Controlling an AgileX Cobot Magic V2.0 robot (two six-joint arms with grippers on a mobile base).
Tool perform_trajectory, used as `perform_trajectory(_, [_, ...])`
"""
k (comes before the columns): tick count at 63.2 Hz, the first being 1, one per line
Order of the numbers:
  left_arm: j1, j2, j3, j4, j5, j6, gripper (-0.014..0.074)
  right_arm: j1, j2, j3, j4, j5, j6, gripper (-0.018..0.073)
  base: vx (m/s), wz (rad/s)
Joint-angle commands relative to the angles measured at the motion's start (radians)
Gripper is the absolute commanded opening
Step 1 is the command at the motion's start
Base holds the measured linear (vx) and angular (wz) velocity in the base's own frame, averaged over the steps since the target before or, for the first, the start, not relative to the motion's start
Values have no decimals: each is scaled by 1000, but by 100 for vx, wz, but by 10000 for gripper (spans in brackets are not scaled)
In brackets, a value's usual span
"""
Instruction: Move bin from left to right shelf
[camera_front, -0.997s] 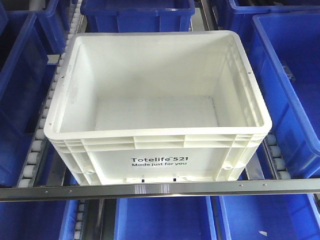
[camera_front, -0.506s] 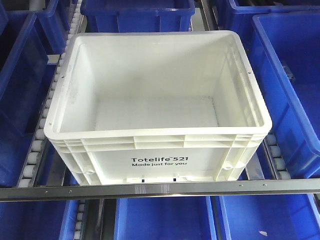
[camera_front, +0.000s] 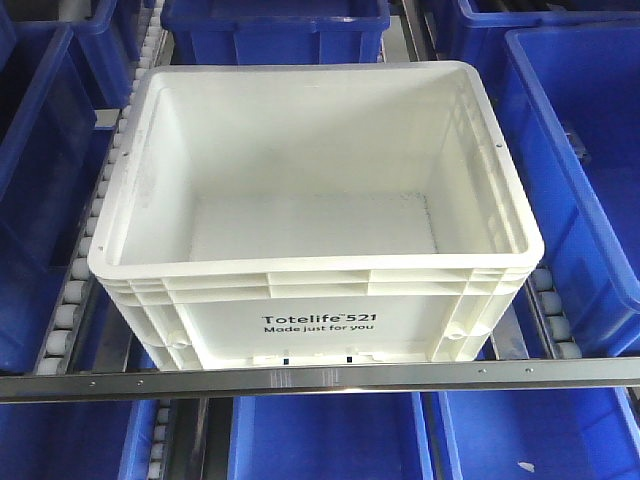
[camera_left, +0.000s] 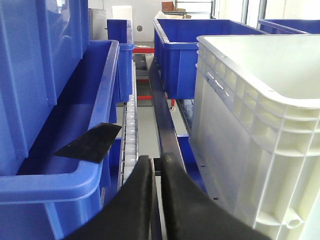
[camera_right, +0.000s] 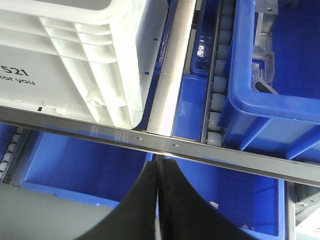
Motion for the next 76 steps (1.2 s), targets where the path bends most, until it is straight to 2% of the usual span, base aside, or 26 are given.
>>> perform_trajectory(1, [0,-10,-22,-9,-80,-10,31,-8,6,-25,-11,-57,-7,-9,0,0])
perform_trajectory(15, [0,-10,-22,-9,-80,-10,31,-21,-14,-1,-38,-95,-18,-9,0,0])
perform_trajectory(19, [0,-10,-22,-9,-80,-10,31,-74,-54,66,-40,-208,-18,-9,0,0])
perform_trajectory(29, [0,-10,-22,-9,-80,-10,31,-202,-227,315,-36,-594,-5,-9,0,0])
perform_trajectory(39, [0,-10,-22,-9,-80,-10,31,-276,-382,508,17,-824,-1,-9,0,0])
perform_trajectory(49, [0,-10,-22,-9,-80,-10,31,-308,-444,592,85,-900,5,-9,0,0])
perform_trajectory(60, [0,-10,-22,-9,-80,-10,31,-308,-464,602,86,-876,-7,-9,0,0])
perform_trajectory(76, [0,-10,-22,-9,-80,-10,31,-319,-464,602,86,-920,-7,-9,0,0])
